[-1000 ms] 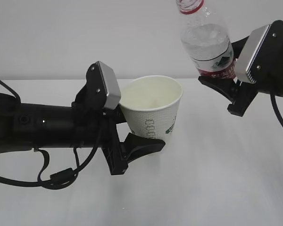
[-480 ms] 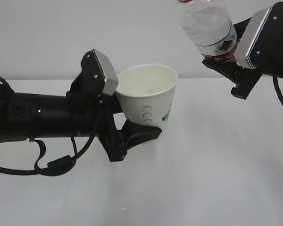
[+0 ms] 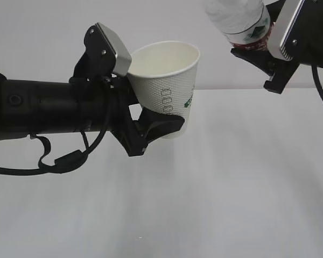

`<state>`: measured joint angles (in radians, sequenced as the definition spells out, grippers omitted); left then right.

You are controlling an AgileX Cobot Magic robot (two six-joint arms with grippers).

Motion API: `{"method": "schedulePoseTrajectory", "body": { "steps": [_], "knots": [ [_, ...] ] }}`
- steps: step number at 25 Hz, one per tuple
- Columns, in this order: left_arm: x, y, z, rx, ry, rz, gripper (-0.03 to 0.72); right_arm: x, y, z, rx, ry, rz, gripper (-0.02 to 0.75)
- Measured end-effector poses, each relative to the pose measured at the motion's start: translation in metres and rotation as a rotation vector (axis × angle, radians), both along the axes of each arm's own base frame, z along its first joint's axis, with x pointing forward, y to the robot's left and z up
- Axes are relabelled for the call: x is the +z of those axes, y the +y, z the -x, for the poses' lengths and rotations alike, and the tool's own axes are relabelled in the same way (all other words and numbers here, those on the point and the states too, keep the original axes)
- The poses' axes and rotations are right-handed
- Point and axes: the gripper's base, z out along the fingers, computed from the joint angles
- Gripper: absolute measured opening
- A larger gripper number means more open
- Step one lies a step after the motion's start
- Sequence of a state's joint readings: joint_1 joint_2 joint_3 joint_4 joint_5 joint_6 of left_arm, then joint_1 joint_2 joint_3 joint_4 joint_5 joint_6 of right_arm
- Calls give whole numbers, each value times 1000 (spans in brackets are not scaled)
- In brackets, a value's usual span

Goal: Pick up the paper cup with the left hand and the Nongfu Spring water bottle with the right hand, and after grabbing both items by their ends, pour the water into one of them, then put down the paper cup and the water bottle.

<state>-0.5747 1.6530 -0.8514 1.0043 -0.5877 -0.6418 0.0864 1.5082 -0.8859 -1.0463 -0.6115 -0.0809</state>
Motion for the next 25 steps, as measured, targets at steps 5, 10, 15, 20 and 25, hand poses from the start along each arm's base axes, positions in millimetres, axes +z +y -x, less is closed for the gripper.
{"method": "schedulePoseTrajectory", "body": {
  "steps": [5, 10, 15, 20, 25],
  "knots": [
    [0, -1, 1, -15, 5, -2, 528, 8, 0, -3, 5, -48, 31, 521],
    [0, -2, 4, -53, -8, -14, 527, 16, -1, -7, -1, -89, 68, 521],
    [-1, -2, 5, -78, -18, -27, 526, 16, -2, -8, -9, -116, 129, 521],
    [-1, -4, 9, -130, -36, -28, 525, 15, -2, -8, -5, -136, 165, 521],
    [-1, -4, 9, -132, -37, -28, 525, 15, -2, -8, -1, -155, 197, 521]
  ]
}}
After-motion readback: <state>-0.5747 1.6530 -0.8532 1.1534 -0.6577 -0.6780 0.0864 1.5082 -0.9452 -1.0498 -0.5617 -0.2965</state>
